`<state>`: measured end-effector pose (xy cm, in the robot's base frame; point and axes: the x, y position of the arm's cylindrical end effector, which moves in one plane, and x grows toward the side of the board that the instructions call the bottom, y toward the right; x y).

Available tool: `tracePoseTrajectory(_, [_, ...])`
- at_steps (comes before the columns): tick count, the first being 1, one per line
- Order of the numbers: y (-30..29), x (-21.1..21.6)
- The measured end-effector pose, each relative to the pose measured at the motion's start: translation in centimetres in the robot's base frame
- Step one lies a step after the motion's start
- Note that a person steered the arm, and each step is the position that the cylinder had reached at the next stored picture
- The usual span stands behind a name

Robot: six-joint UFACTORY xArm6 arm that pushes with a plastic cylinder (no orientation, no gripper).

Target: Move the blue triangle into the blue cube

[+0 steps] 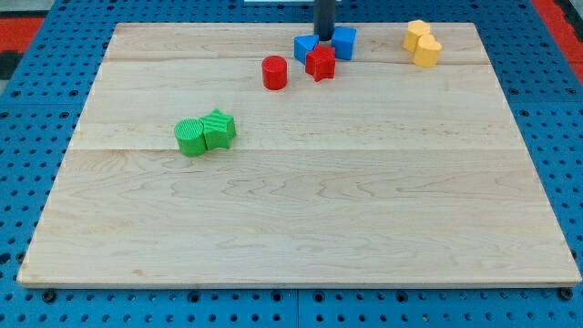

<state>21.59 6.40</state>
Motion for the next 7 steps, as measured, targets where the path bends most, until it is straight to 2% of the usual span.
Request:
tracePoseTrajectory(1, [-1.1,0.0])
tracePoseTrajectory(3, [-10.4,1.7])
tracePoseTrajectory(4, [-11.2,3.4])
tracePoseTrajectory(6, [-1.9,2.4])
tracePoseTrajectory(7, [-0.1,2.4])
